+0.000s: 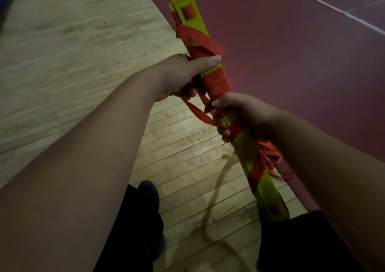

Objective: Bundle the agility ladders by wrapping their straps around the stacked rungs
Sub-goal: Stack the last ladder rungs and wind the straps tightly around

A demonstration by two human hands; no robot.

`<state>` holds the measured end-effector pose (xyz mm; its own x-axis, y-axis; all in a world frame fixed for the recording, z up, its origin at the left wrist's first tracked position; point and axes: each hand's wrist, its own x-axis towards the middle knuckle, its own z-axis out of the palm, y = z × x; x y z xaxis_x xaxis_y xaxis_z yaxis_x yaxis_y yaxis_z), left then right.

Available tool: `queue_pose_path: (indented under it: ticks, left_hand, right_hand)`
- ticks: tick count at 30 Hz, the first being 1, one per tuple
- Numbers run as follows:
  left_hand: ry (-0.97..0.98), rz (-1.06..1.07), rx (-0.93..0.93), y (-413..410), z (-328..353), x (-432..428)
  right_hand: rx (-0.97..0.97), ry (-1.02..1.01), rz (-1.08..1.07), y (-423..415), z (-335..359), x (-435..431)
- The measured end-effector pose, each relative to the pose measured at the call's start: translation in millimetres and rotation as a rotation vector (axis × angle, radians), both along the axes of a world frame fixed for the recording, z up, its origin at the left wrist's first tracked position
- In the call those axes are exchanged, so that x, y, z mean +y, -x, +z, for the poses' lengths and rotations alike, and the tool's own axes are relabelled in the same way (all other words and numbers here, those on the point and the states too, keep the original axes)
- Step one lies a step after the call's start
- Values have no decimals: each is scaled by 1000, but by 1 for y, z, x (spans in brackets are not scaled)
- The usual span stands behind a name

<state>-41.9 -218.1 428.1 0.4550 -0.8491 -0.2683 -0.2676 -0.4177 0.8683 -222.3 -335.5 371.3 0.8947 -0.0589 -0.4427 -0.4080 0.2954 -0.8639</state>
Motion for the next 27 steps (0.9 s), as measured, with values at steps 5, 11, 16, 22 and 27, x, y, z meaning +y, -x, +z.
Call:
queue_pose_path:
  ticks: [5, 11, 16, 22, 27]
  left_hand:
    - [-110, -1, -48, -4, -6, 3]
    - [-152, 34, 29, -1, -12, 1]
    - [-104, 137, 104, 0, -12, -3]
    - [-70, 169, 131, -4, -14, -2]
    - [-6, 102, 145, -9, -9, 3]
  right_hand:
    - [112, 342, -91, -2, -11, -3]
    - [172, 533, -155, -8, -19, 2]
    - [171, 652, -194, -16, -25, 9]
    - [128, 547, -117, -11, -18, 5]
    - [119, 349, -22, -8, -5, -1]
